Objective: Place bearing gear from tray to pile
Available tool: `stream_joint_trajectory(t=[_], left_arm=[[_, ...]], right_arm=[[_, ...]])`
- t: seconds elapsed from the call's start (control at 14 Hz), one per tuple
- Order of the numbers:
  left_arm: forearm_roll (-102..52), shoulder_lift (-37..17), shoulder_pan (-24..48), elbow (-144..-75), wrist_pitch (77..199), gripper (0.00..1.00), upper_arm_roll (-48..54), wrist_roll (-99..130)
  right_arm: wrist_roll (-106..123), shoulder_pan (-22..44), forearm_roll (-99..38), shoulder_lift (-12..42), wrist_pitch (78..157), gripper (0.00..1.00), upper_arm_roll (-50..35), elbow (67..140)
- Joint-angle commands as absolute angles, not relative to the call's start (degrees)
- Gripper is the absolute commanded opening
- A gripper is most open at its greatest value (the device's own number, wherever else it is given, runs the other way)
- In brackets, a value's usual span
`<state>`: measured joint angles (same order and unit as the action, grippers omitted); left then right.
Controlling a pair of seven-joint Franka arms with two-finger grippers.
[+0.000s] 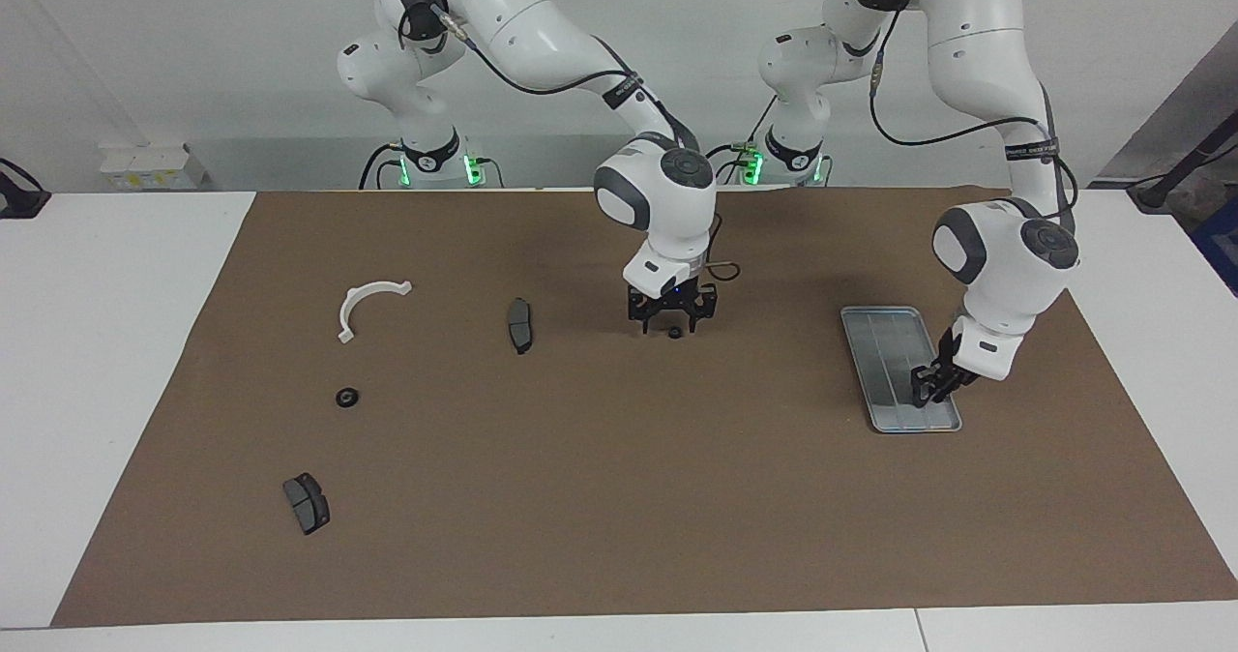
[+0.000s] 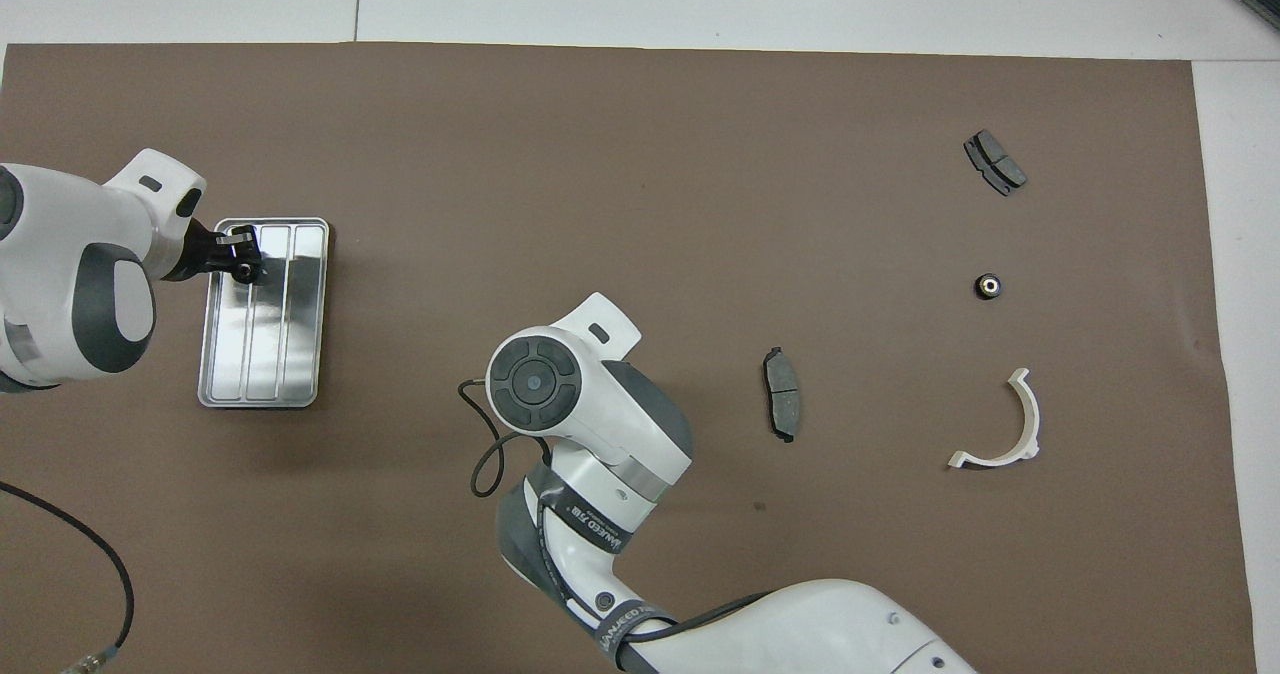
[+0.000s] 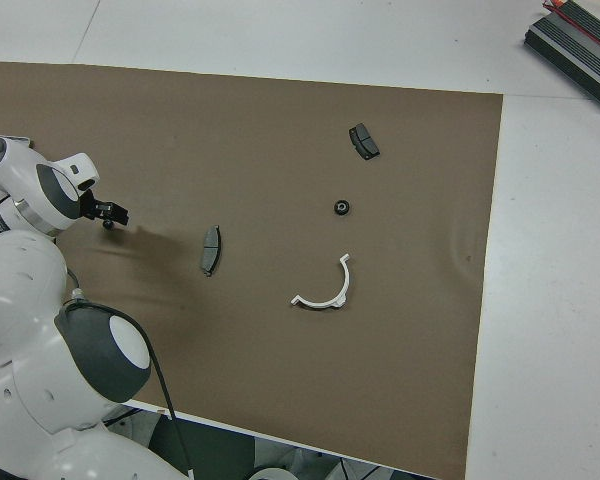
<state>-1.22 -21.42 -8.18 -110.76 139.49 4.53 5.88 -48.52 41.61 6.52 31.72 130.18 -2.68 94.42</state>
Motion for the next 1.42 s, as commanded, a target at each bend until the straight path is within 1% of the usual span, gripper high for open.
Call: stream_joint_trajectory(t=[0.0,0.07,0.14,0.36,0.43,0.5,0.57,0.64,0.71,0.85,0.93,1.14,1.28,1.35], left_arm=[[-0.62,-21.97,-7.74,-105.41,133.97,0.03,4.92,5.8],[-1.05,-22.49,-6.17,-103.38,132.21,0.02,5.01,6.15],[-1.32,-22.67,-4.41,-101.71,130.88,0.02,4.92,6.85],[-1.32,-22.68,2.52,-100.9,130.43,0.02,5.1,16.4],[-1.32,-22.59,5.59,-101.07,130.43,0.02,5.01,20.87],[-1.32,-22.5,8.32,-101.42,130.34,0.02,5.01,25.36],[-1.32,-22.41,10.44,-101.69,130.25,0.02,5.01,28.01],[-1.32,-22.24,12.2,-102.04,130.17,0.02,5.01,29.69],[-1.32,-22.06,13.52,-102.56,130.25,0.02,5.01,31.01],[-1.32,-21.71,15.64,-103.62,130.17,0.02,5.1,32.43],[-1.32,-21.53,16.17,-104.23,130.17,0.02,5.18,32.43],[-1.41,-21.27,17.22,-104.68,130.34,0.02,5.36,32.43],[-1.41,-20.83,18.98,-106.07,130.86,0.05,5.36,32.43],[-1.41,-20.31,20.12,-107.3,131.3,0.09,5.36,32.43]], right_arm=[[-49.66,41.57,7.82,31.99,131.74,0.57,-2.64,94.66],[-49.66,41.57,7.74,31.99,133.49,0.55,-2.64,95.62],[-49.66,41.57,7.73,31.91,135.77,0.55,-2.64,97.02],[-49.66,41.66,7.65,31.9,136.14,0.47,-2.64,97.38],[-49.66,41.75,7.65,31.82,135.53,0.33,-2.55,97.03],[-49.66,41.84,7.73,31.73,133.96,0.16,-2.55,96.34],[-49.75,41.84,7.73,31.64,132.21,0.04,-2.46,95.55],[-50.09,41.84,7.82,31.47,131.14,0.0,-2.46,95.02],[-50.53,41.49,7.91,30.94,130.96,0.0,-2.2,95.36],[-50.36,40.09,7.91,27.61,130.78,0.0,-1.67,97.81],[-49.84,38.34,7.91,25.25,131.13,0.0,-1.76,100.26],[-45.72,34.38,8.0,15.94,131.92,0.0,-1.76,111.14],[-41.07,30.52,8.0,10.13,132.1,0.0,-1.85,117.57],[-38.61,28.41,8.0,7.76,132.01,0.0,-1.85,120.03]])
